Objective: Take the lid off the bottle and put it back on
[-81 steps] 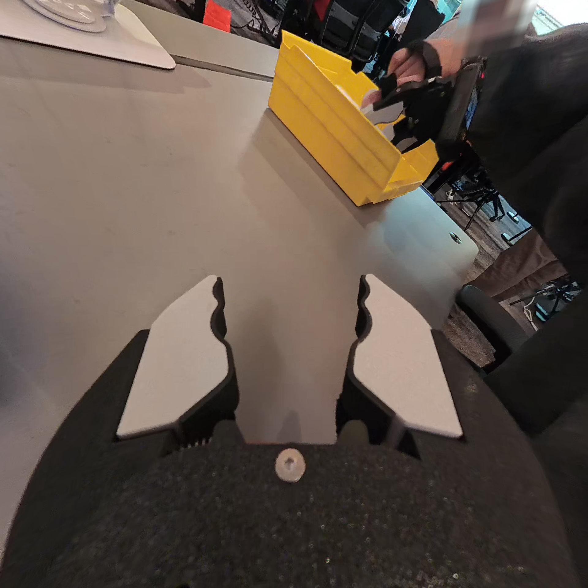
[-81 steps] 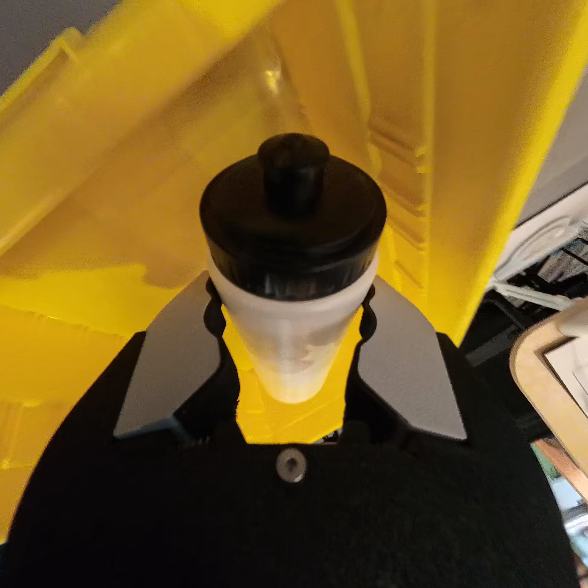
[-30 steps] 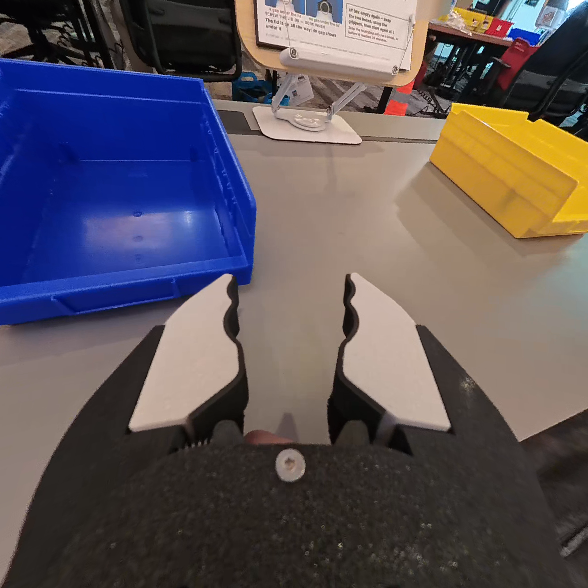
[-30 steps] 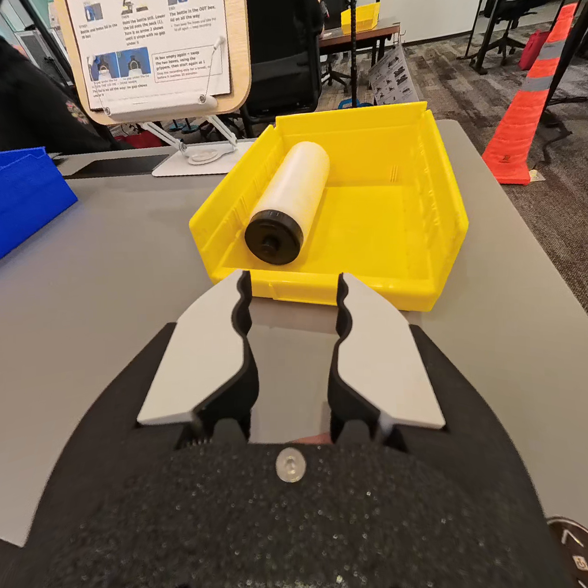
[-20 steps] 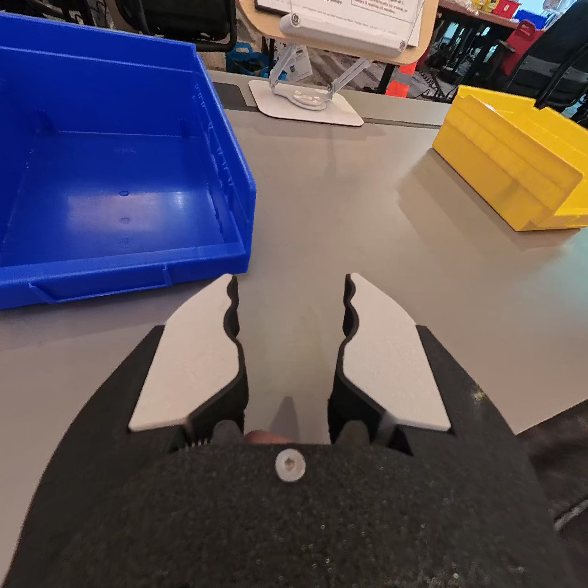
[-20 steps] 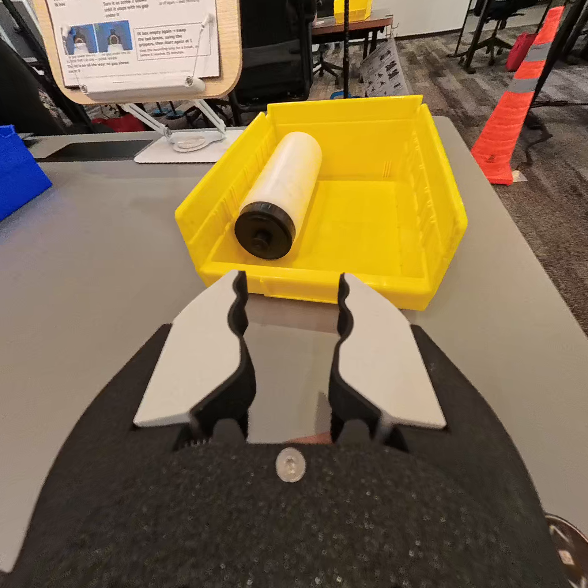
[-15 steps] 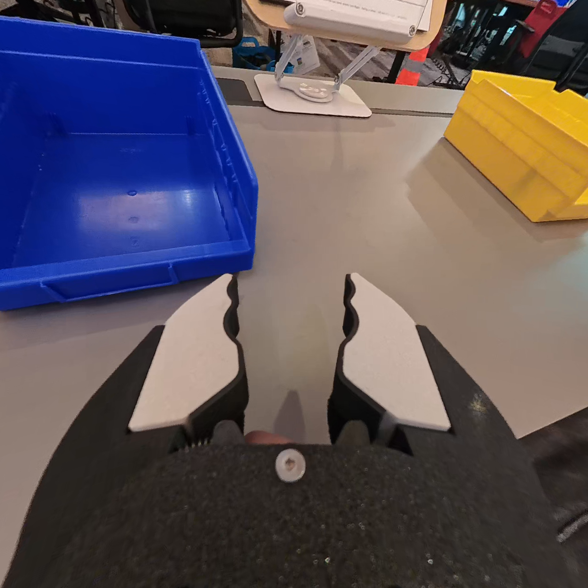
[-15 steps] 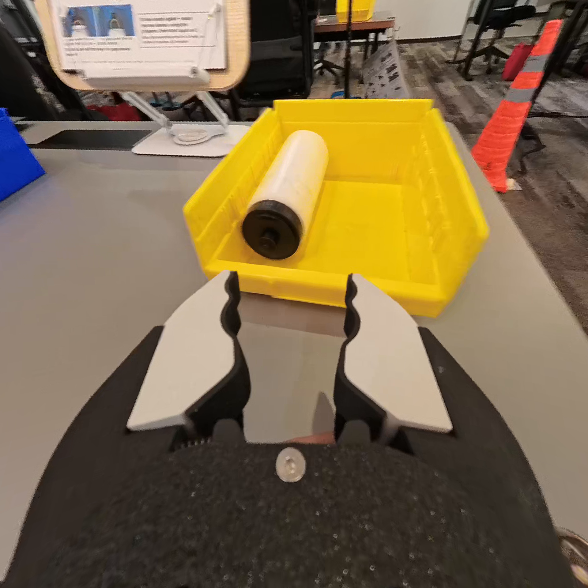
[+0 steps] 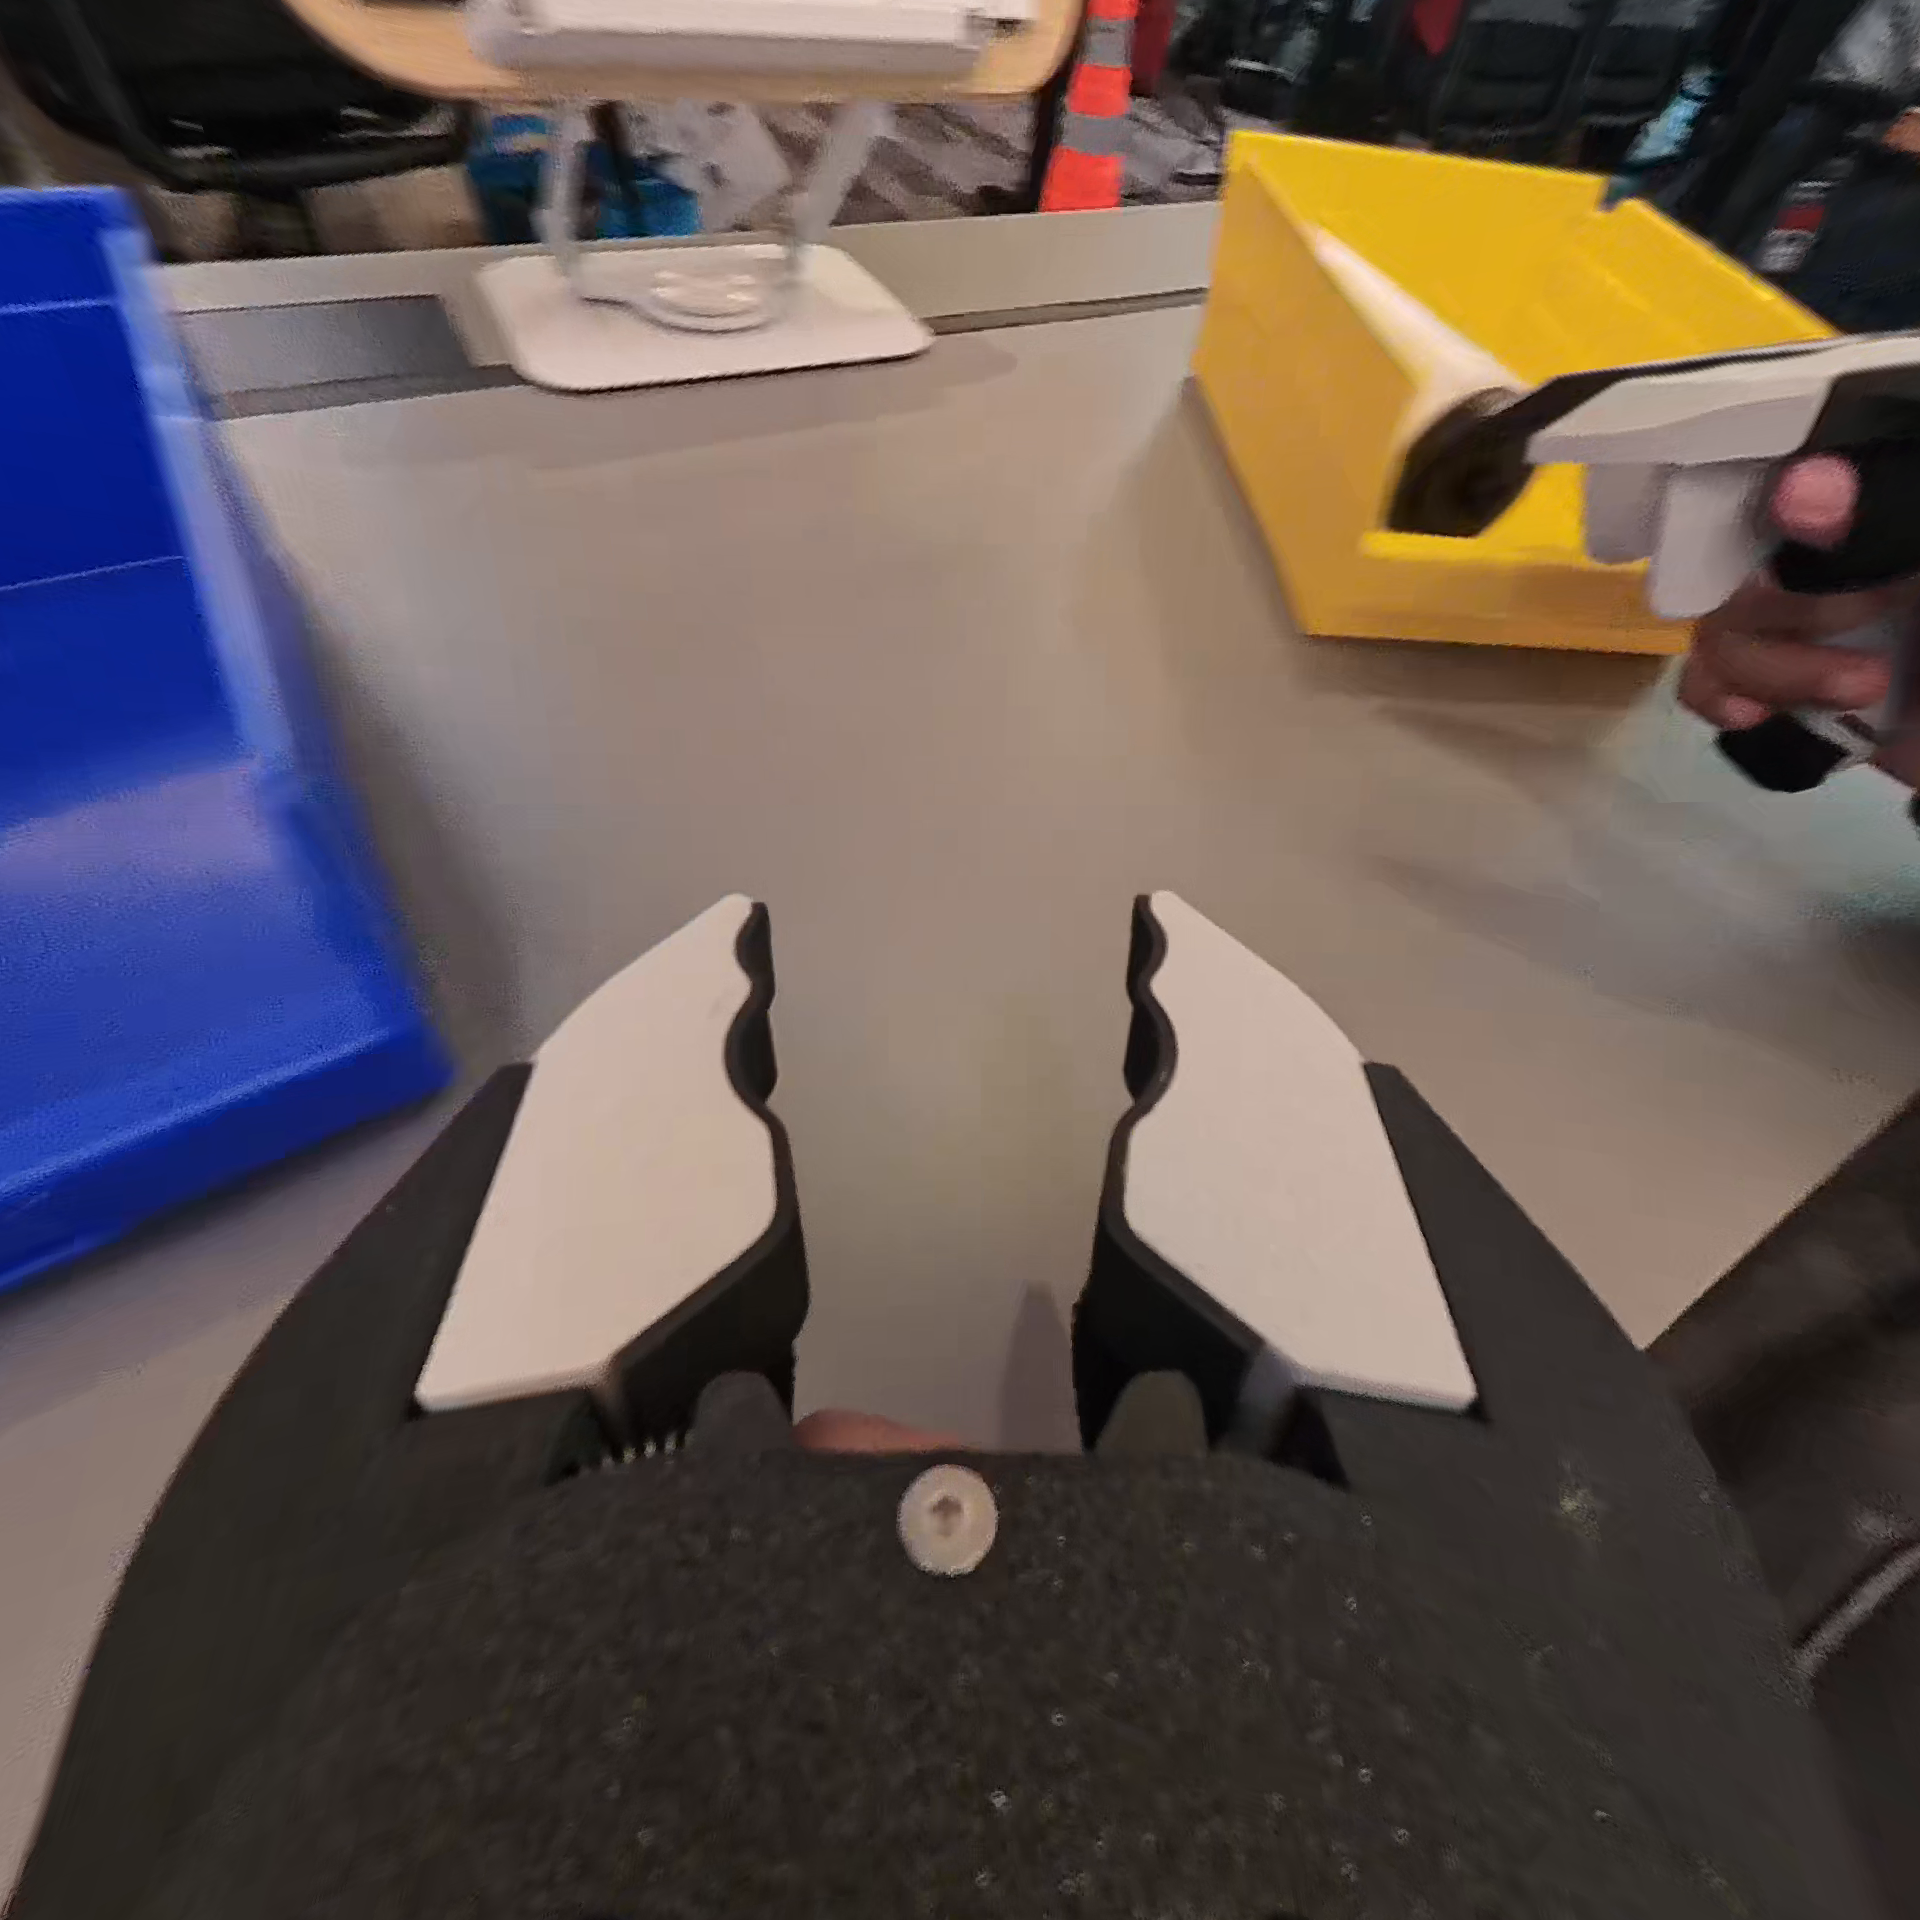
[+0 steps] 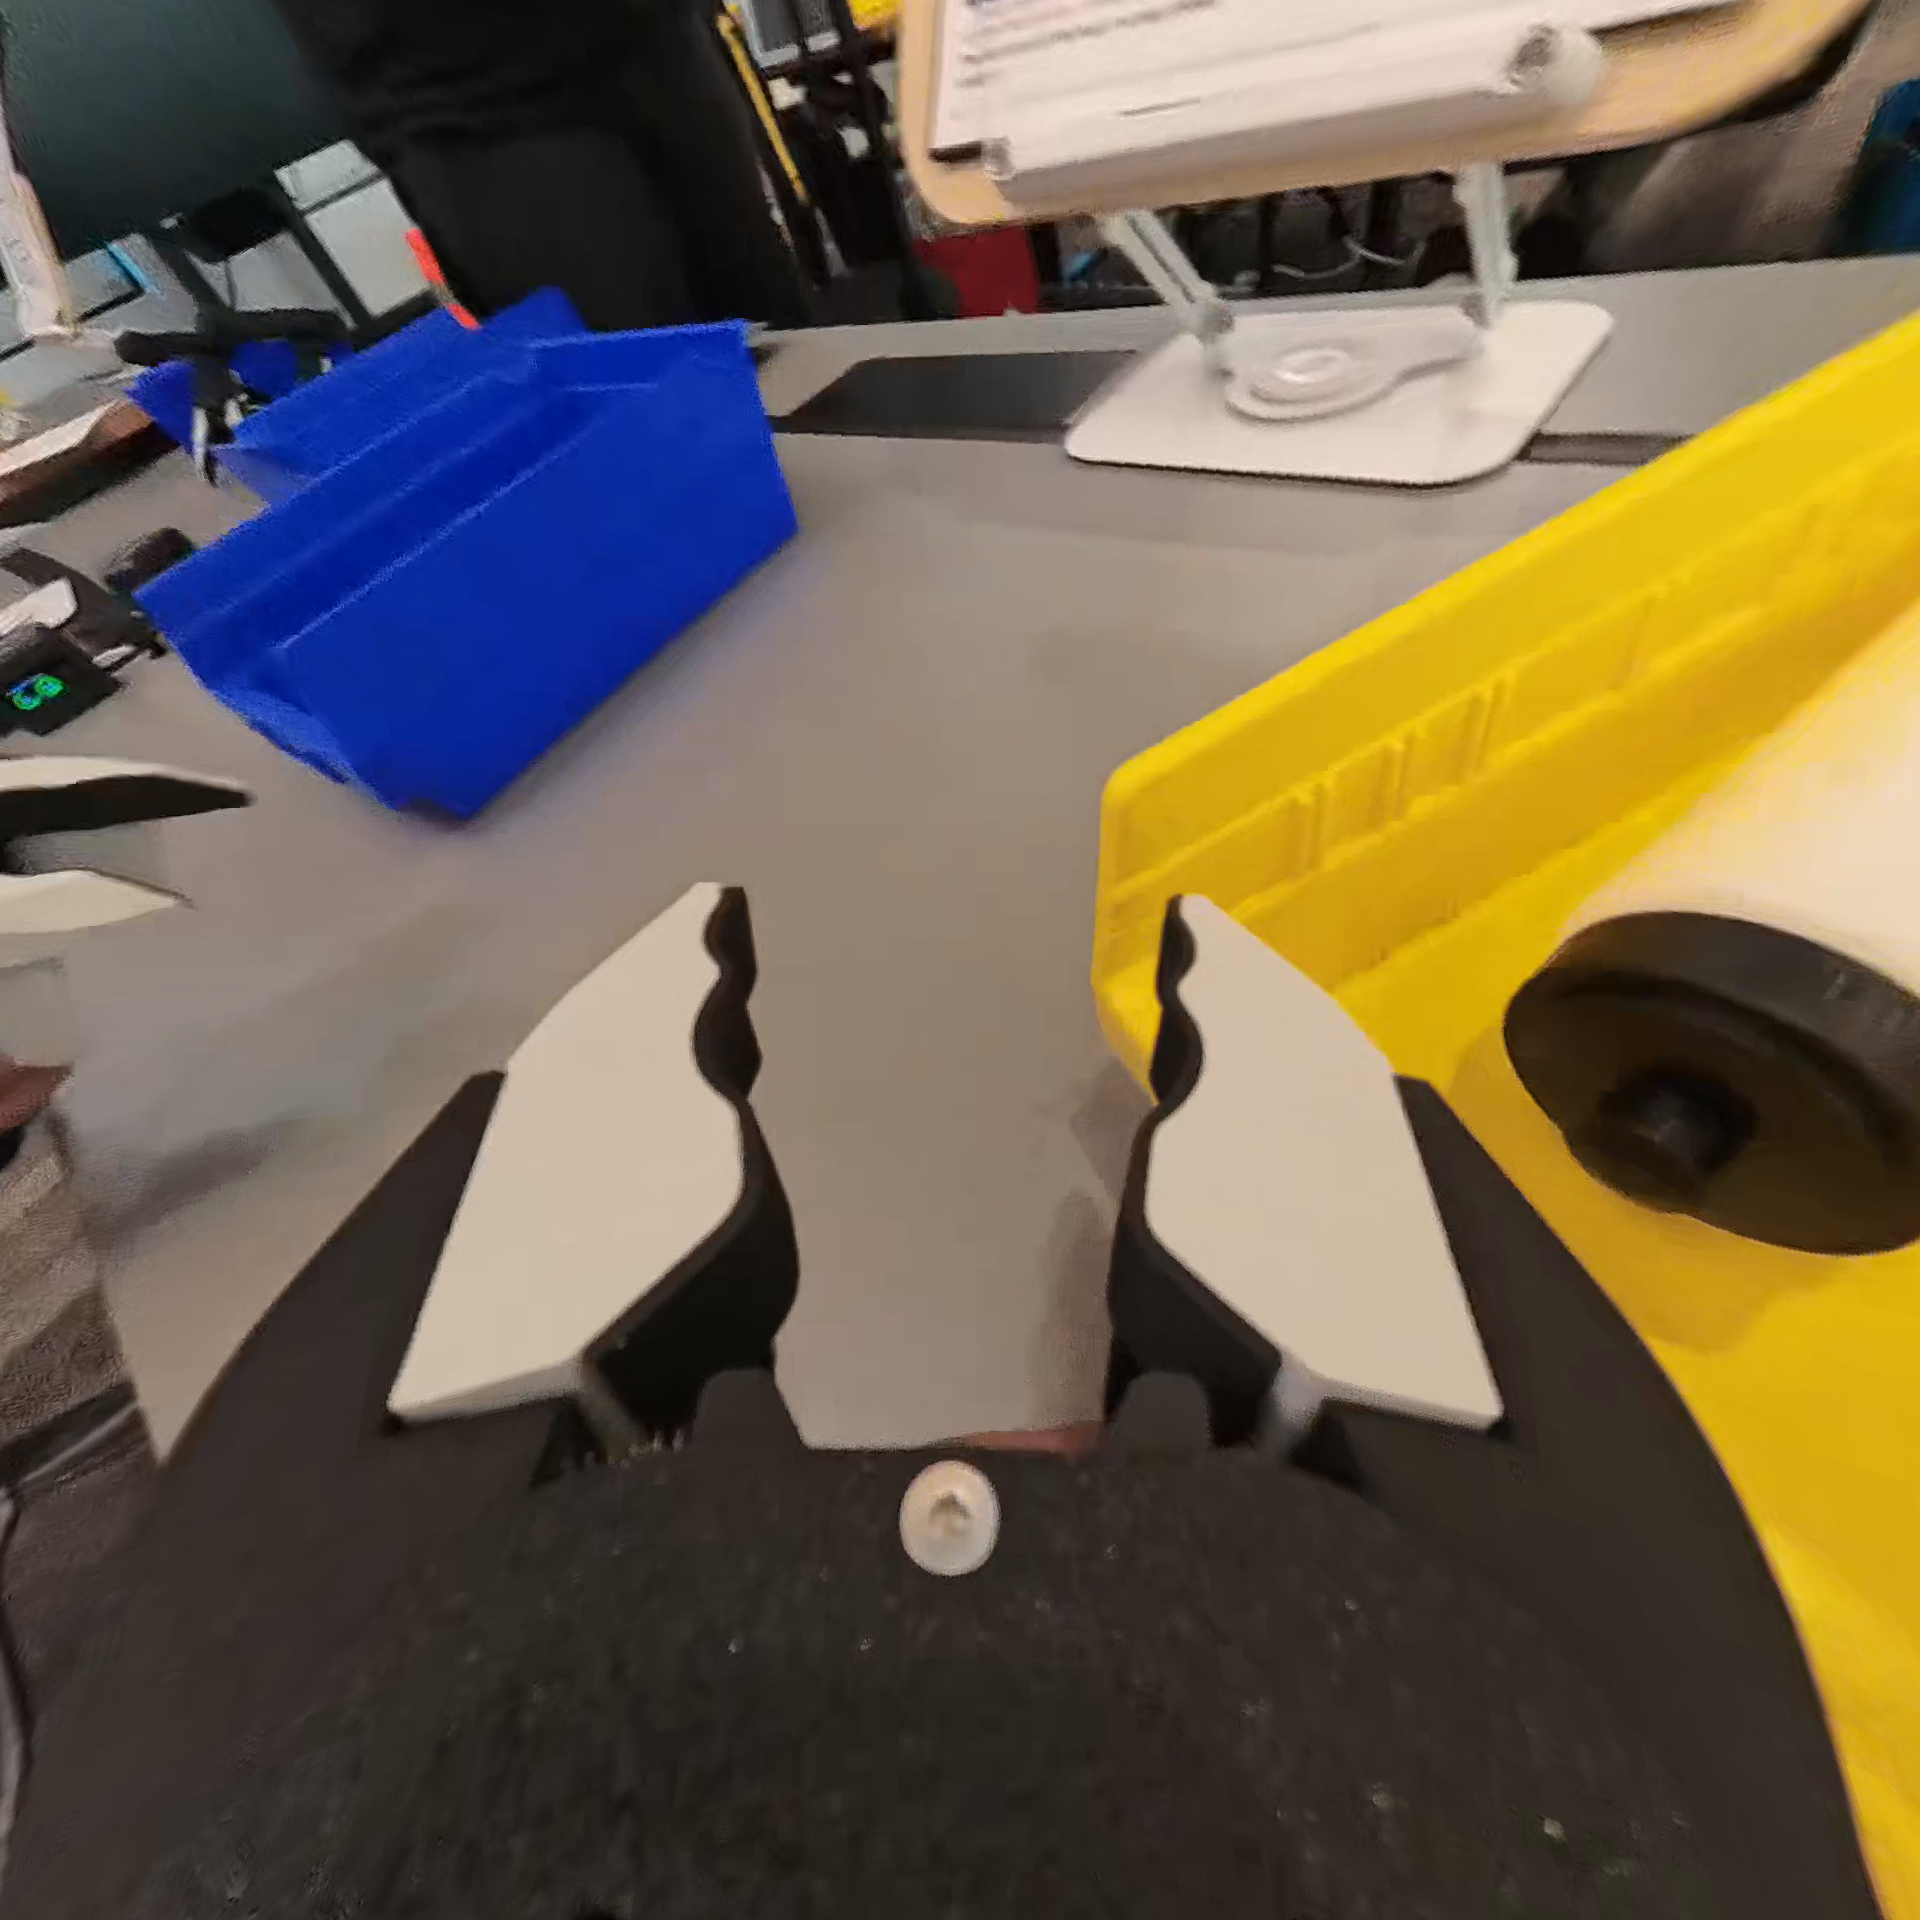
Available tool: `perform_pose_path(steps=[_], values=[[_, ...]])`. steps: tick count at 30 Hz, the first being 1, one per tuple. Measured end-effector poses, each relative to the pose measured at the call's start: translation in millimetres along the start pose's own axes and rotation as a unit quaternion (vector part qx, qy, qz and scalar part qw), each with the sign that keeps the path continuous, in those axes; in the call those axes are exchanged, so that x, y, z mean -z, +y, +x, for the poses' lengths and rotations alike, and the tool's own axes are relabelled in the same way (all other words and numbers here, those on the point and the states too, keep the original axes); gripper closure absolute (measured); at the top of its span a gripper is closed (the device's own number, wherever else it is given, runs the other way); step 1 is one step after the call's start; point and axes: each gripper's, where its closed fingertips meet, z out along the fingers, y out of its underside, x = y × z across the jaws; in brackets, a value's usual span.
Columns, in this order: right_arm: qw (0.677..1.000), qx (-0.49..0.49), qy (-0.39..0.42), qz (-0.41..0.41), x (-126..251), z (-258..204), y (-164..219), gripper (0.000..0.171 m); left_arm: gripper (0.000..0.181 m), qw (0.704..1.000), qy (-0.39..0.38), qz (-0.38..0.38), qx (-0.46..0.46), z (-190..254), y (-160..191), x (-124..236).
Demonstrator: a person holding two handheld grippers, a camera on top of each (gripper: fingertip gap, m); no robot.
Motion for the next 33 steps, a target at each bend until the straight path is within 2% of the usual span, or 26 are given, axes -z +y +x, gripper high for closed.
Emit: perform_pose_path(steps=[2,6,9,11,13,14,16,17,18,19,21,23,28,33], values=[[0.999,0.034,-0.001,-0.002,11,-14,0,0.092,0.112,0.999,0.035,-0.010,-0.028,26,-9,-27],[0.992,0.089,0.080,0.044,60,-15,3,0.098,0.108,0.993,0.058,-0.015,-0.106,66,-38,-97],[0.964,0.075,0.229,0.115,108,21,1,0.111,0.107,0.992,0.078,-0.034,-0.094,89,-61,-161],[0.948,0.059,0.288,0.119,123,47,5,0.108,0.106,0.990,0.105,-0.062,-0.070,105,-68,-201],[0.935,0.018,0.342,0.093,124,76,18,0.102,0.107,0.987,0.119,-0.092,-0.058,117,-69,-232],[0.934,0.001,0.351,0.072,118,85,27,0.104,0.113,0.986,0.116,-0.104,-0.051,120,-69,-243],[0.932,-0.034,0.359,0.037,102,100,43,0.109,0.146,0.984,0.125,-0.125,-0.029,126,-66,-255],[0.932,-0.048,0.358,0.023,95,104,48,0.117,0.159,0.986,0.109,-0.127,-0.021,122,-65,-257],[0.926,-0.055,0.374,0.011,93,112,52,0.114,0.176,0.987,0.098,-0.125,-0.025,118,-65,-257],[0.916,-0.051,0.398,0.002,95,120,53,0.121,0.177,0.987,0.092,-0.125,-0.028,117,-63,-255],[0.920,-0.056,0.387,-0.009,91,119,51,0.127,0.178,0.990,0.054,-0.116,-0.056,109,-62,-244],[0.914,-0.079,0.397,-0.005,97,116,46,0.157,0.178,0.992,0.028,-0.099,-0.067,100,-61,-225],[0.928,-0.025,0.372,-0.012,72,79,29,0.164,0.177,0.995,-0.035,-0.080,-0.057,62,-50,-161],[0.947,-0.003,0.320,0.002,17,26,3,0.167,0.175,0.992,-0.106,-0.071,-0.025,1,-44,-98]])
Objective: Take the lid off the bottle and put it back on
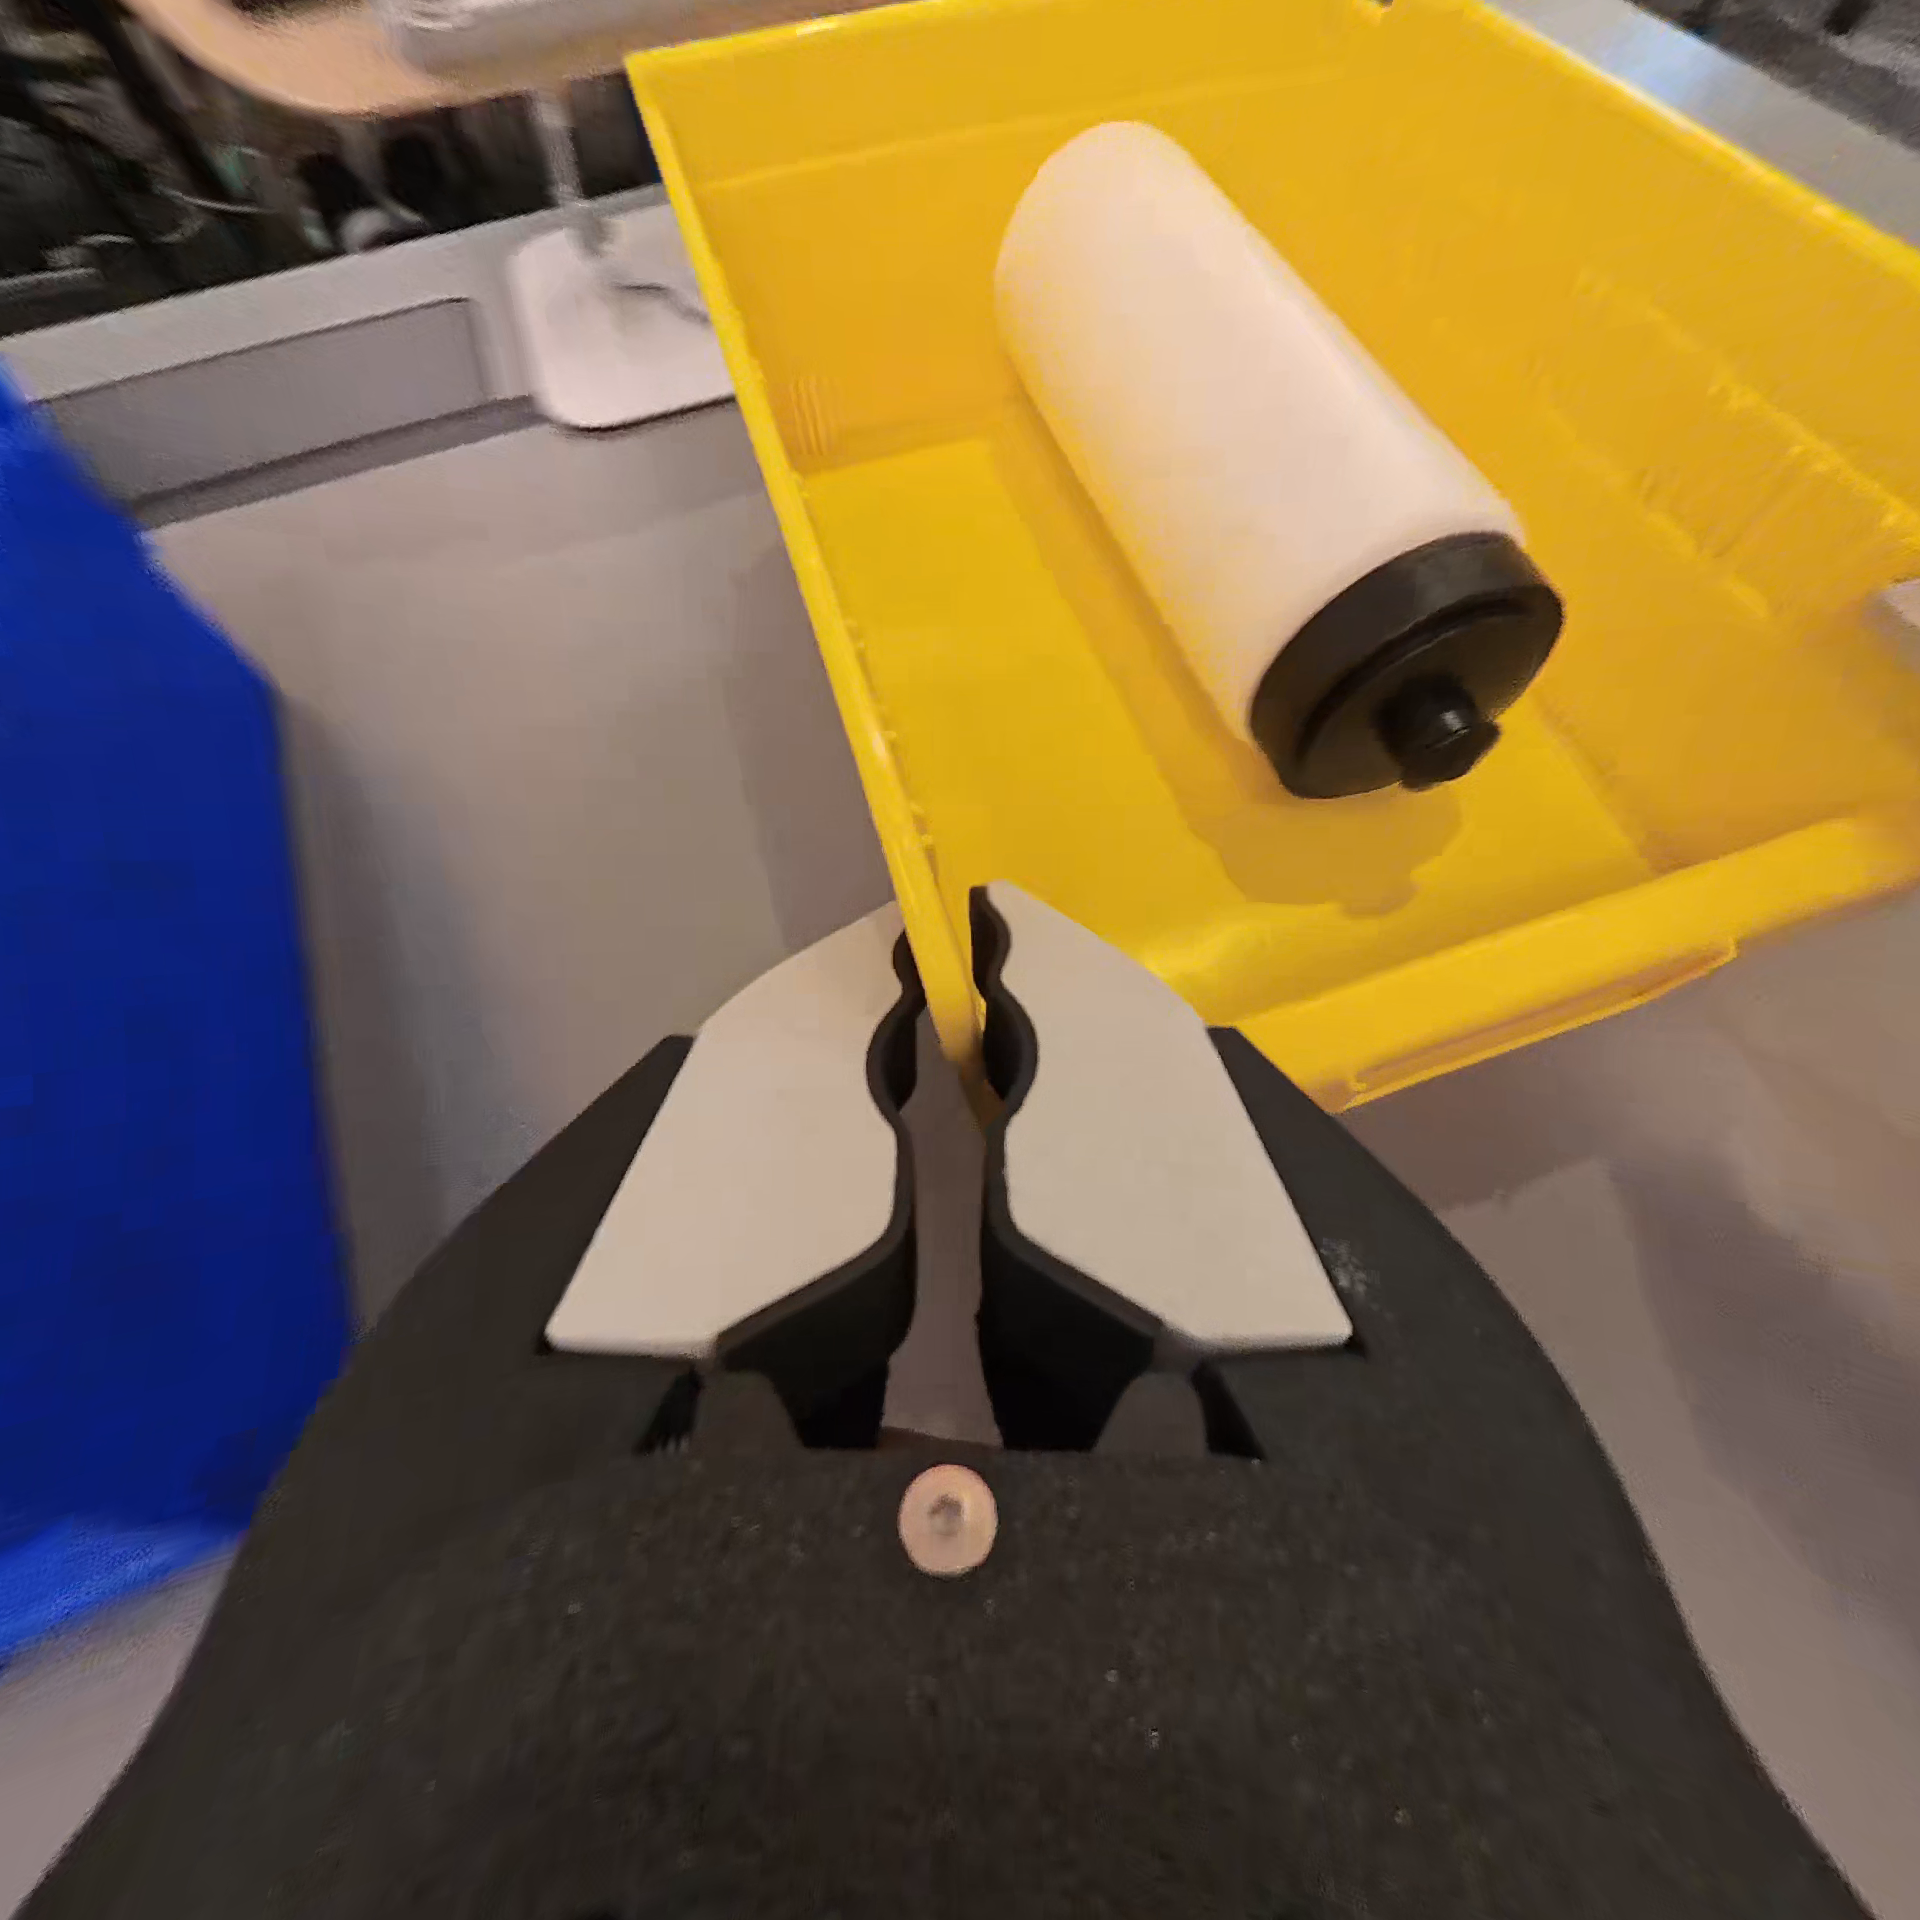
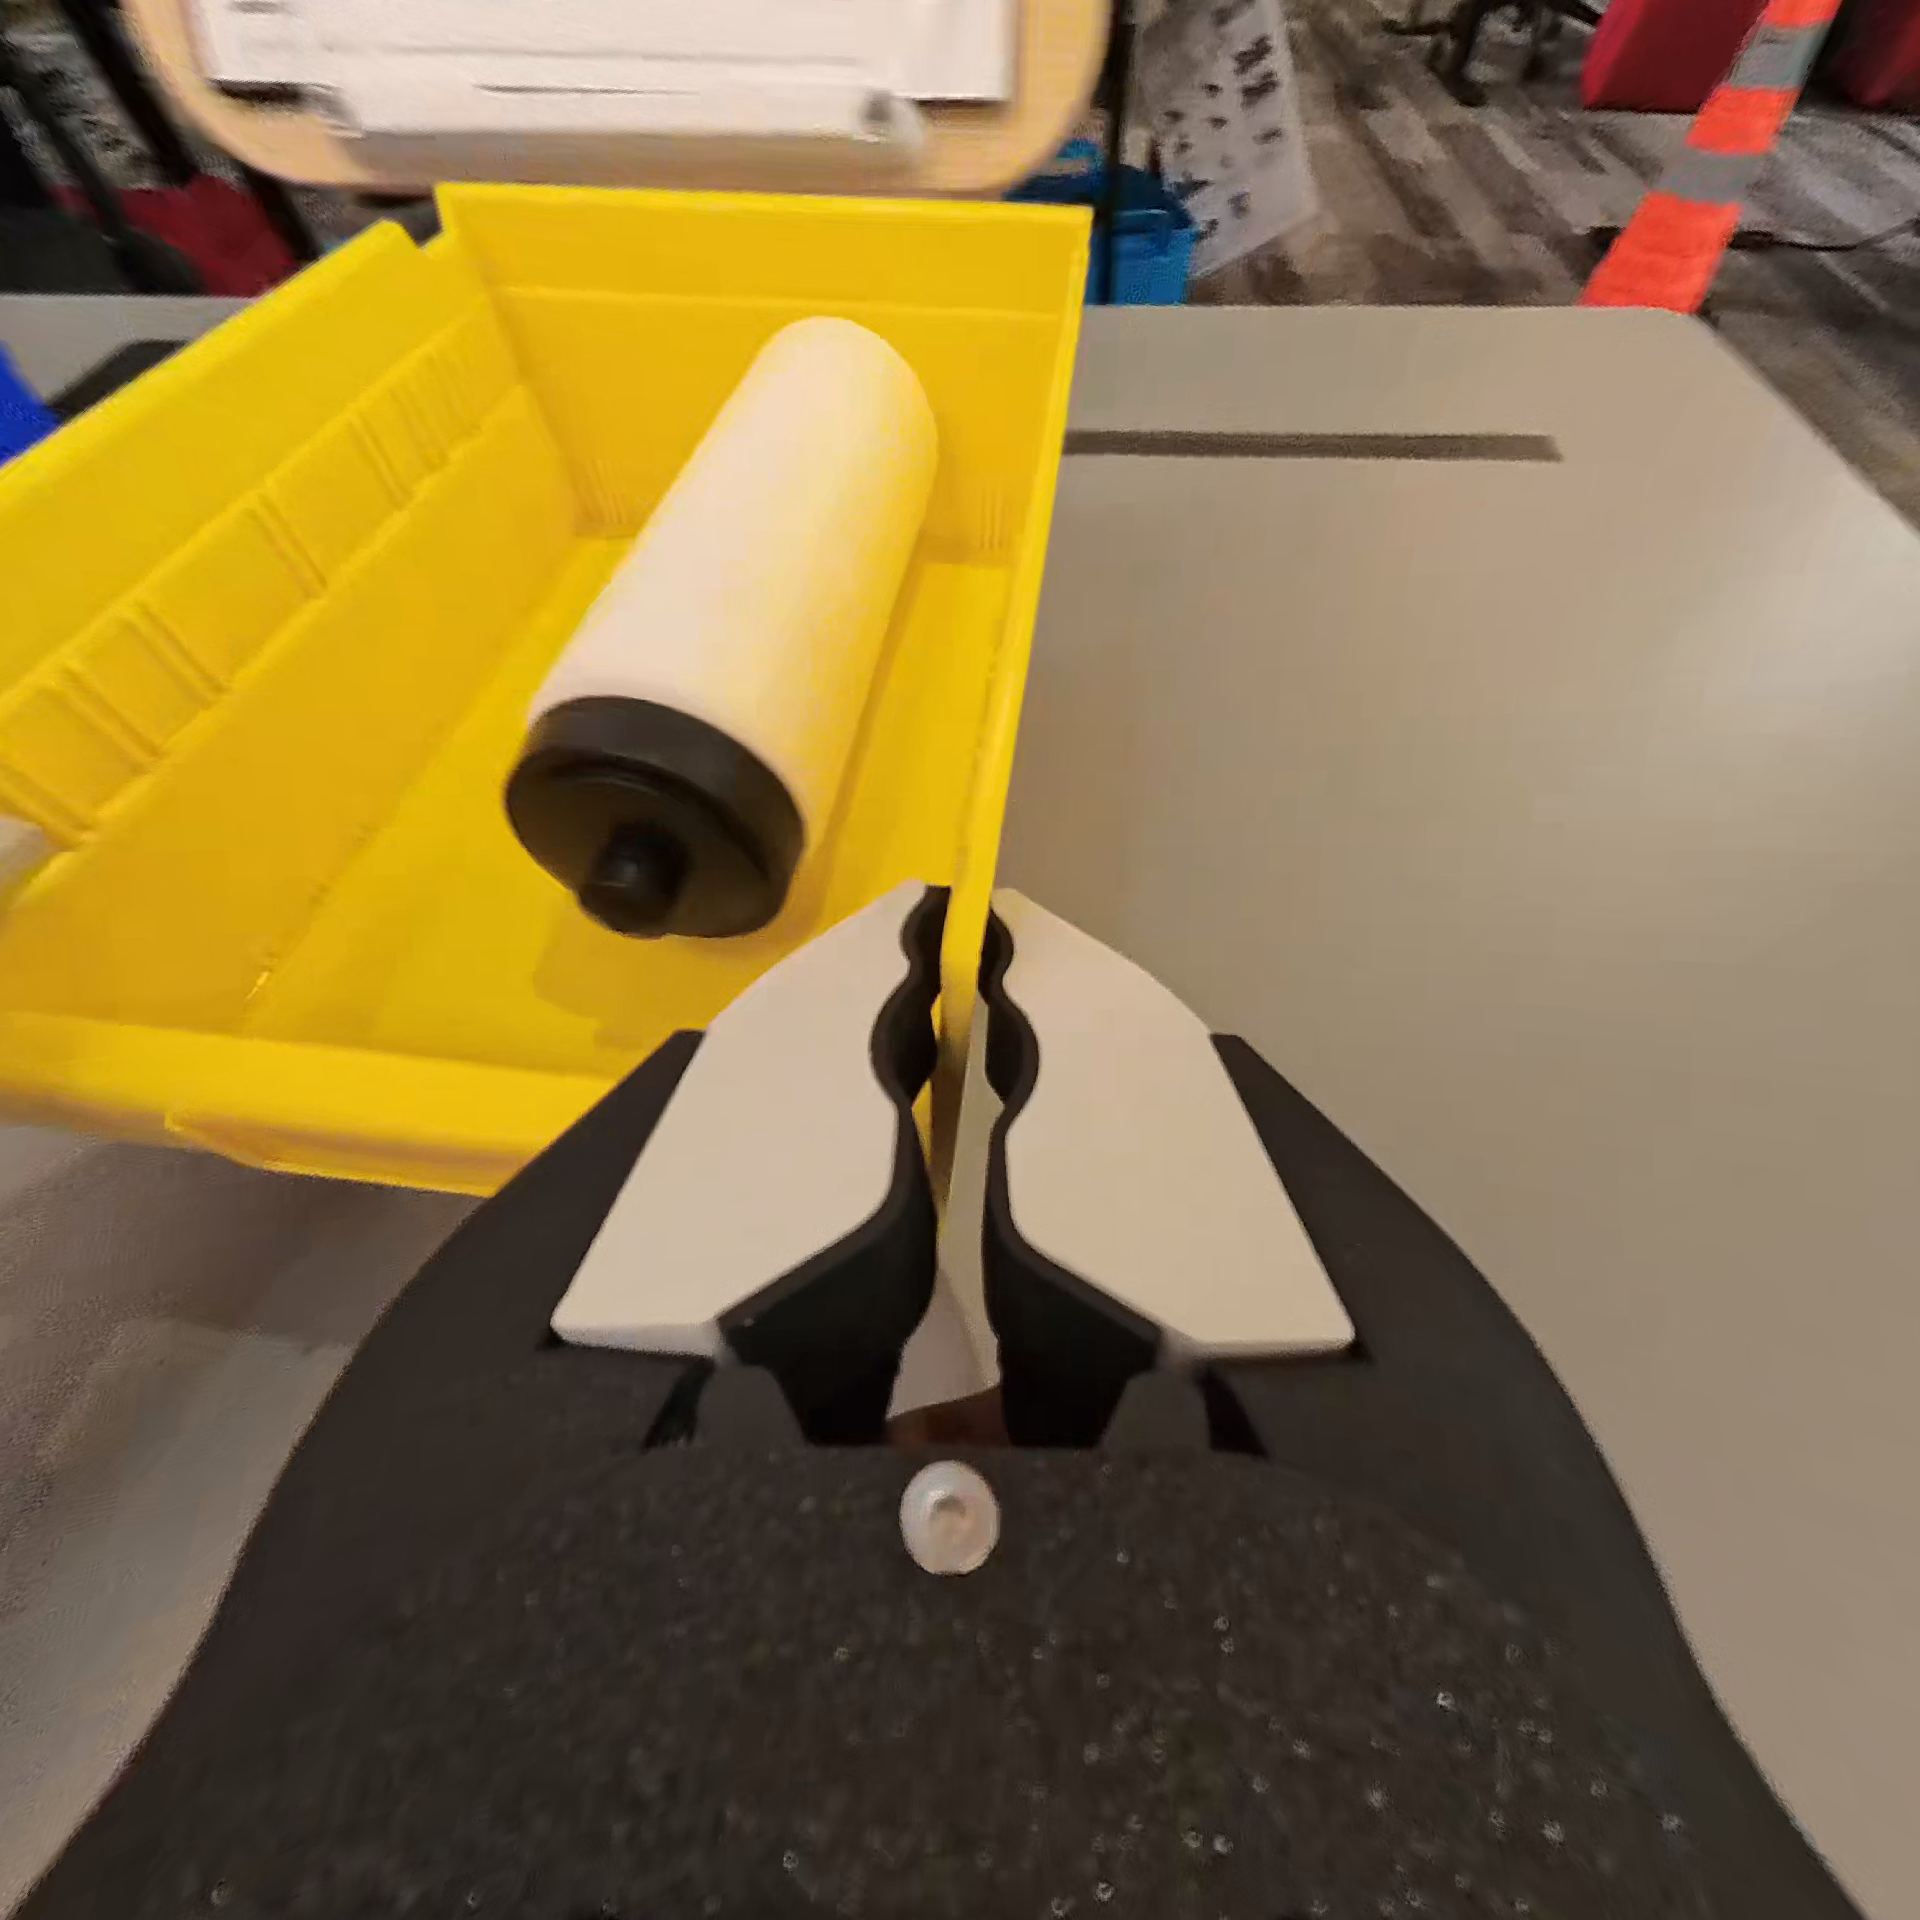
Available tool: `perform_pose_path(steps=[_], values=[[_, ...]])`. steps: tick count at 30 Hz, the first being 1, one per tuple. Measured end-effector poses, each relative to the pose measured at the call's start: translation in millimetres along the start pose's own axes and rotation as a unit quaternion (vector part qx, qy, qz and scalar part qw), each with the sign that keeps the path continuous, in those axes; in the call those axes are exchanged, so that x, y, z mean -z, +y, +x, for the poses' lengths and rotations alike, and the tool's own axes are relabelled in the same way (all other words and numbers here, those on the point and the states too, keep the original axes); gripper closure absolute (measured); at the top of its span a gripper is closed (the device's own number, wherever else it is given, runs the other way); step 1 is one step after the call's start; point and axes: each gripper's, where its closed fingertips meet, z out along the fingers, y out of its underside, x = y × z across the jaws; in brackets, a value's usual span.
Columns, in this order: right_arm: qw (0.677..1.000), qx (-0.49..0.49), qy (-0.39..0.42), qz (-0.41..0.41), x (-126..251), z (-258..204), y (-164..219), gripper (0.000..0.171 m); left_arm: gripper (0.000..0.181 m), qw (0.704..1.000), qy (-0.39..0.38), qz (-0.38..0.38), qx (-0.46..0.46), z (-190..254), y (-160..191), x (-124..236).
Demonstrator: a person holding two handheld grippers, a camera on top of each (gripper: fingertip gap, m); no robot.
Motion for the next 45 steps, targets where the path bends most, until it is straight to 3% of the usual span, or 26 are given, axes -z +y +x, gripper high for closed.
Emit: perform_pose_path(steps=[5,8,11,12,15,18,23,27,29,30,32,33,38,43,45], values=[[0.999,0.047,-0.023,0.013,-25,-74,-3,0.167,0.175,0.998,-0.058,-0.003,0.033,-65,24,17],[0.998,0.038,-0.041,-0.012,-41,-95,12,0.167,0.176,0.995,-0.077,-0.020,0.053,-84,41,10],[0.996,0.074,-0.044,0.014,-48,-101,13,0.164,0.173,0.995,-0.064,0.000,0.076,-87,47,6],[0.995,0.087,-0.051,0.014,-47,-103,14,0.162,0.167,0.995,-0.048,0.001,0.087,-82,47,9],[0.983,0.163,-0.079,0.034,-33,-101,11,0.142,0.122,0.989,0.040,0.023,0.138,-59,41,37],[0.958,0.244,-0.139,0.060,4,-104,14,0.135,0.112,0.985,0.065,0.063,0.148,-73,36,88],[0.928,0.251,-0.264,0.080,56,-124,36,0.135,0.111,0.982,-0.100,0.066,0.149,-216,71,145],[0.915,0.213,-0.339,0.055,73,-167,42,0.133,0.106,0.973,-0.125,0.010,0.195,-301,101,125],[0.905,0.213,-0.364,0.048,78,-194,42,0.130,0.114,0.971,-0.142,-0.013,0.190,-326,111,106],[0.901,0.214,-0.374,0.043,80,-208,44,0.130,0.127,0.971,-0.139,-0.021,0.191,-333,114,96],[0.900,0.199,-0.386,0.031,80,-233,46,0.130,0.170,0.973,-0.096,-0.015,0.208,-331,116,84],[0.904,0.185,-0.386,0.021,78,-245,48,0.130,0.176,0.969,-0.093,-0.006,0.228,-329,116,83],[0.941,0.150,-0.303,-0.019,47,-290,54,0.101,0.177,0.966,-0.153,-0.027,0.207,-302,136,116],[0.948,0.144,-0.282,-0.009,38,-337,54,0.104,0.177,0.963,-0.178,-0.034,0.198,-268,161,159],[0.959,0.133,-0.250,-0.011,30,-343,55,0.113,0.177,0.965,-0.171,-0.032,0.197,-257,170,173]])
